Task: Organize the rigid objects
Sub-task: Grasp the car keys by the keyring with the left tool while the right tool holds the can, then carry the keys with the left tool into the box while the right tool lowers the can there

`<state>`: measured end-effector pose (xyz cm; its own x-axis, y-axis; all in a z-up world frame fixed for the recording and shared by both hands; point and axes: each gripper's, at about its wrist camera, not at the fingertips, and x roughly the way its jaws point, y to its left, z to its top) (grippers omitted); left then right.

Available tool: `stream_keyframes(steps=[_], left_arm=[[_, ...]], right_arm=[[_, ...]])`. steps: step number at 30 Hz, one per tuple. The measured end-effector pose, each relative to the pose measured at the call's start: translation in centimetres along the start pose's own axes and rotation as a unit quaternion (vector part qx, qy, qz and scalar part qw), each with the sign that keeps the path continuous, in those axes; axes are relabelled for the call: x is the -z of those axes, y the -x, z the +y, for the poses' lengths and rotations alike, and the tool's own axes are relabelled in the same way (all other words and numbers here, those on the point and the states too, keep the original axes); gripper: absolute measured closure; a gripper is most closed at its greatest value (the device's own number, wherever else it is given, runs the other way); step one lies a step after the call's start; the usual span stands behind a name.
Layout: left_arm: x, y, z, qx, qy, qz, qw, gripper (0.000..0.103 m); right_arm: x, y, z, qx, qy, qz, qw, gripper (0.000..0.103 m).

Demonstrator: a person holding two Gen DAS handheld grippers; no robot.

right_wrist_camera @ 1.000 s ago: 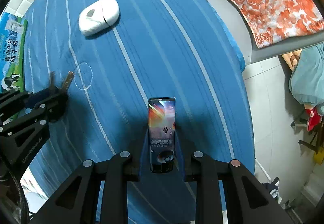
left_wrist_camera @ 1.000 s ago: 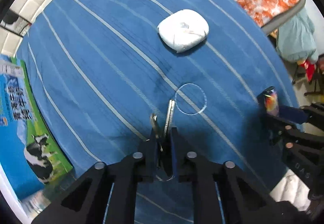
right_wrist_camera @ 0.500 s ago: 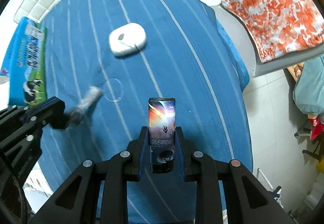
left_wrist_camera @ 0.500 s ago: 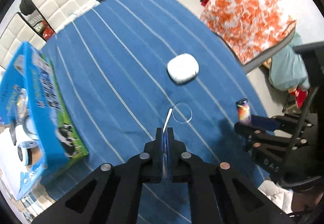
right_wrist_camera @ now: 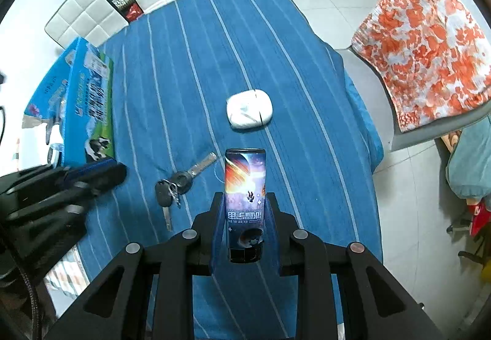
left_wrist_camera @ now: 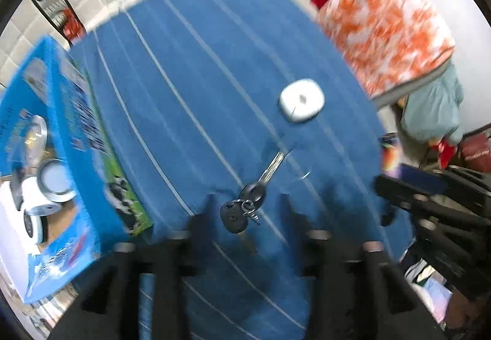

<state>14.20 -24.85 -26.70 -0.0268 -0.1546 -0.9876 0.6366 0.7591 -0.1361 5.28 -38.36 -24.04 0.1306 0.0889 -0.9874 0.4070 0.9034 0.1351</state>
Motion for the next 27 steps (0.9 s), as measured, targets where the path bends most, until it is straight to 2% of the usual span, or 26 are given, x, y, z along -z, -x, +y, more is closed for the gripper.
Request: stream_keyframes(steps=[1, 5, 7, 8, 9, 10, 11, 12, 14, 17, 27], left_arm=[[-0.2, -1.3, 0.0, -0.001, -0.003, 0.020, 0.9998, 0.035], [-0.4, -6.1, -0.5, -0.036, -0.026, 0.077, 0.9960, 0.035], [-0.3, -7.8, -0.7, -0.044, -0.031, 0.094, 0.9941, 0.036], [0.0, -8.6, -0.6, -0.044, -0.030, 0.097, 0.9938, 0.046], [0.2, -8.5, -0.8, -0.053, -0.033, 0.080, 0.9948, 0.049], [0.5, -8.1, -1.2, -0.063, -0.041, 0.062, 0.9952, 0.071], [0.6, -8.1, -1.5, -0.064, -0.048, 0.060, 0.9950, 0.081], [0.7, -8.0, -1.6, -0.051, -0.049, 0.059, 0.9958, 0.082], [1.0, -7.2, -1.5, -0.038, -0.035, 0.044, 0.9977, 0.095], [1.1, -5.7, -1.0, -0.010, -0.013, 0.031, 0.9994, 0.098], [2.2, -0.8, -1.0, 0.011, 0.013, -0.022, 0.9996, 0.098]], right_arm=[[0.1, -0.5, -0.3, 0.001, -0.003, 0.007, 1.000, 0.076], [1.0, -1.9, -1.0, 0.005, -0.014, 0.020, 1.000, 0.076], [1.3, -2.2, -1.2, 0.006, -0.020, 0.023, 1.000, 0.076], [1.6, -2.3, -1.4, 0.006, -0.022, 0.024, 0.999, 0.076], [1.7, -2.4, -1.4, 0.008, -0.024, 0.025, 0.999, 0.076], [1.9, -2.4, -1.6, 0.010, -0.027, 0.025, 0.999, 0.076], [1.9, -2.4, -1.7, 0.011, -0.028, 0.024, 0.999, 0.076], [2.1, -2.5, -1.8, 0.012, -0.029, 0.024, 0.999, 0.076], [2.2, -2.6, -2.0, 0.014, -0.033, 0.025, 0.999, 0.076], [2.2, -2.7, -2.4, 0.014, -0.038, 0.026, 0.999, 0.076], [1.9, -2.2, -3.3, 0.014, -0.050, 0.019, 0.998, 0.076]])
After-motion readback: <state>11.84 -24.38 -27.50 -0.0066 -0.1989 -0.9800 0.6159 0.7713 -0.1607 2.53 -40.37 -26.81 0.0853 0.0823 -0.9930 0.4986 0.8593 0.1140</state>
